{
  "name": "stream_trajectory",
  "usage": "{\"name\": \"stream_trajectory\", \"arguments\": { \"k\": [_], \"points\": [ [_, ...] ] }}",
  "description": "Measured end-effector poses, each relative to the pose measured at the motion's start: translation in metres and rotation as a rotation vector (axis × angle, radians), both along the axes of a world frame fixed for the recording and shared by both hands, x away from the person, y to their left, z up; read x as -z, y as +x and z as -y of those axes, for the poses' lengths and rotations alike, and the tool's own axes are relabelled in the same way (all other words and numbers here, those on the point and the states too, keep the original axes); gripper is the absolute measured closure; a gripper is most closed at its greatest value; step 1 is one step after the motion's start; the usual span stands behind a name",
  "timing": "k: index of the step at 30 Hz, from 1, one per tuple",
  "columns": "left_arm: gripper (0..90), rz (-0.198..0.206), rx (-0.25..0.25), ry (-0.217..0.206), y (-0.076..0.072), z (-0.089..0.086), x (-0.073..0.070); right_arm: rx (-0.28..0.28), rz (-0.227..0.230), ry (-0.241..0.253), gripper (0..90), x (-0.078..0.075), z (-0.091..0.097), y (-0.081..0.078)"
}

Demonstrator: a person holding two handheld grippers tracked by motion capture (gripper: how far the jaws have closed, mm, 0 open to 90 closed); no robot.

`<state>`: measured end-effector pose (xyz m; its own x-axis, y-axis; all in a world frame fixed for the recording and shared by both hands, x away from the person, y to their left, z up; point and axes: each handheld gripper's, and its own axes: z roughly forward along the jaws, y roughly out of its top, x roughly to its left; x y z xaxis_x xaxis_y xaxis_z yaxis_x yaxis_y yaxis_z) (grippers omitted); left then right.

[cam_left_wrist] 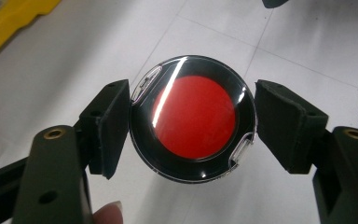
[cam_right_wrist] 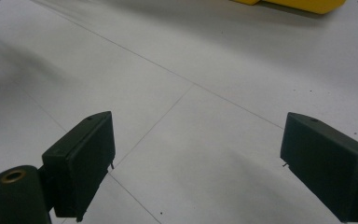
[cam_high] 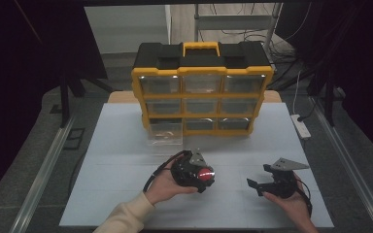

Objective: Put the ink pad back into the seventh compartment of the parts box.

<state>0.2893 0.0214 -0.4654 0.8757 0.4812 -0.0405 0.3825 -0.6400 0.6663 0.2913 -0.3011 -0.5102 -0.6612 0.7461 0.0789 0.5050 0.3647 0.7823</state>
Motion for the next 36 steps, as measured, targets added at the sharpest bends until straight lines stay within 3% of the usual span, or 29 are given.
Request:
{"name": "stream_trajectory", "arguments": {
  "k": [26,36],
  "points": [
    [30.2,0.045,-0.075,-0.071,0.007,-0.028,-0.021,0.001,0.0,-0.001,10.3,0.0,0.0,0.0],
    [30.2,0.056,-0.086,-0.079,0.009,-0.034,-0.026,0.002,0.0,-0.004,10.2,0.0,0.0,0.0]
  ]
}}
